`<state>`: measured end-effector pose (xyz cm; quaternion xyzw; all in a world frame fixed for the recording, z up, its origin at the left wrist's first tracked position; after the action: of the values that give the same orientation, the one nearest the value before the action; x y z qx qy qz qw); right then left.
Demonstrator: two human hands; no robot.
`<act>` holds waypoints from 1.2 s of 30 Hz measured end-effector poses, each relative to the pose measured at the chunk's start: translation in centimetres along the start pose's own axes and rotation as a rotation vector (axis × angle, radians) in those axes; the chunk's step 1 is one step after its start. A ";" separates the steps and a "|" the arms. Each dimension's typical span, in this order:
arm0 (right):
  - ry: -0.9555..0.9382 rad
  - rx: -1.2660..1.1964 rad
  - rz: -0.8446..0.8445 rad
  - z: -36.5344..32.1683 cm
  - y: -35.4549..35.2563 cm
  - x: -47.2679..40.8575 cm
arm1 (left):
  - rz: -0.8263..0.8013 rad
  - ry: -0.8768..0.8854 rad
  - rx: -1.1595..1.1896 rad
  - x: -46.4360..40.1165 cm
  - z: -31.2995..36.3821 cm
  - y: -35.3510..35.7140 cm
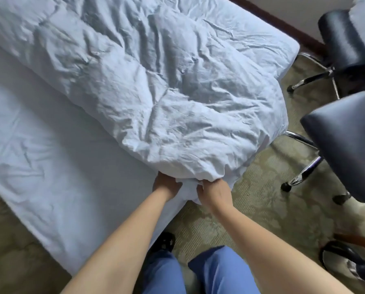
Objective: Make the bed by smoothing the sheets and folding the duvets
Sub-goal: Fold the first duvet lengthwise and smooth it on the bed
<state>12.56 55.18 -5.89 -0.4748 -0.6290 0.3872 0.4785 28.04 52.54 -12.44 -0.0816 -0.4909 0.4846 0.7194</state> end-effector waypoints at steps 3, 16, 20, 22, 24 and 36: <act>-0.175 -0.068 0.098 0.7 -1.2 -1.5 | 0.112 0.006 -0.080 -0.9 0.4 0.5; -0.712 -0.393 0.282 5.6 -8.7 -0.8 | 0.630 -0.091 0.509 7.7 9.6 8.4; -0.786 -0.428 0.202 7.2 -8.9 1.2 | 0.431 -0.045 0.254 9.4 13.1 11.7; -0.785 -0.455 0.122 8.1 -9.0 1.6 | 0.238 -0.108 0.412 10.2 13.9 13.4; -0.765 -0.443 0.033 8.8 -9.2 1.7 | 0.149 -0.097 0.570 10.8 14.0 14.8; -0.361 -0.597 -0.348 11.0 -8.3 1.8 | -0.294 -0.196 1.284 13.1 15.7 18.6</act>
<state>-0.16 54.49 -0.35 -0.4037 -0.8592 0.1776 0.2595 4.88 66.77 -7.33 0.4752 -0.1739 0.5826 0.6360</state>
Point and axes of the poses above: each hand's wrist, its own x-axis away from the middle knuckle, its own y-axis out of the palm, z = x × y, the point moved 2 cm from there along -x, towards the middle knuckle, and after that the axes turned 3 degrees about -x, right-handed, at the moved point
